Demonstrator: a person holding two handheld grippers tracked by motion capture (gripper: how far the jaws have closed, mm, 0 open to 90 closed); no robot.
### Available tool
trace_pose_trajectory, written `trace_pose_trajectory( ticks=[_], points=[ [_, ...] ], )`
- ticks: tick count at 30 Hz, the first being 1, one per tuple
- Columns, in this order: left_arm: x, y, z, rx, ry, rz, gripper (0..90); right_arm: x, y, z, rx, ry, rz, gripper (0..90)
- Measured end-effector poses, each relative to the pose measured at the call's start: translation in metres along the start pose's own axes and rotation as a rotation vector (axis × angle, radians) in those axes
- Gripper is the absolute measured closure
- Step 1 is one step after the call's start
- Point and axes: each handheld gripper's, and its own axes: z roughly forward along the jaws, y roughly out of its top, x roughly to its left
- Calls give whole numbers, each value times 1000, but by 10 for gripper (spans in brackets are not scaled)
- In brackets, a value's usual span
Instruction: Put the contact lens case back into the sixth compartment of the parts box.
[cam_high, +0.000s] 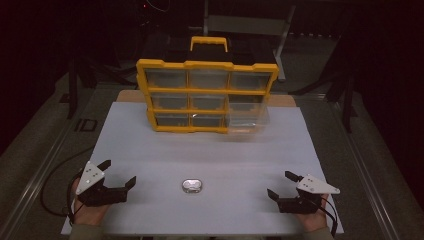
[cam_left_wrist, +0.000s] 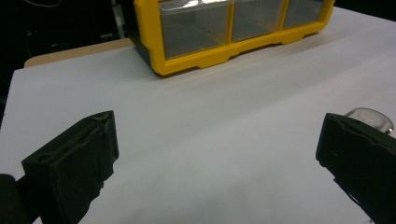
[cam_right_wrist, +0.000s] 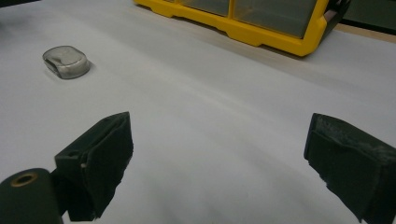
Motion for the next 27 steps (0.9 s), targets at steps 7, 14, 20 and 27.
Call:
trace_pose_trajectory(
  ticks=[7,14,20,27],
  points=[
    [2,-1,0,14,6,-8,0,-2,-1,1,-3,16,-1,77],
    [3,-1,0,16,9,-2,0,-2,0,2,5,20,2,77],
    [2,1,-1,9,11,-2,0,-2,0,3,13,24,0,77],
    [1,3,1,23,6,13,0,-1,0,4,23,23,-2,77]
  ],
)
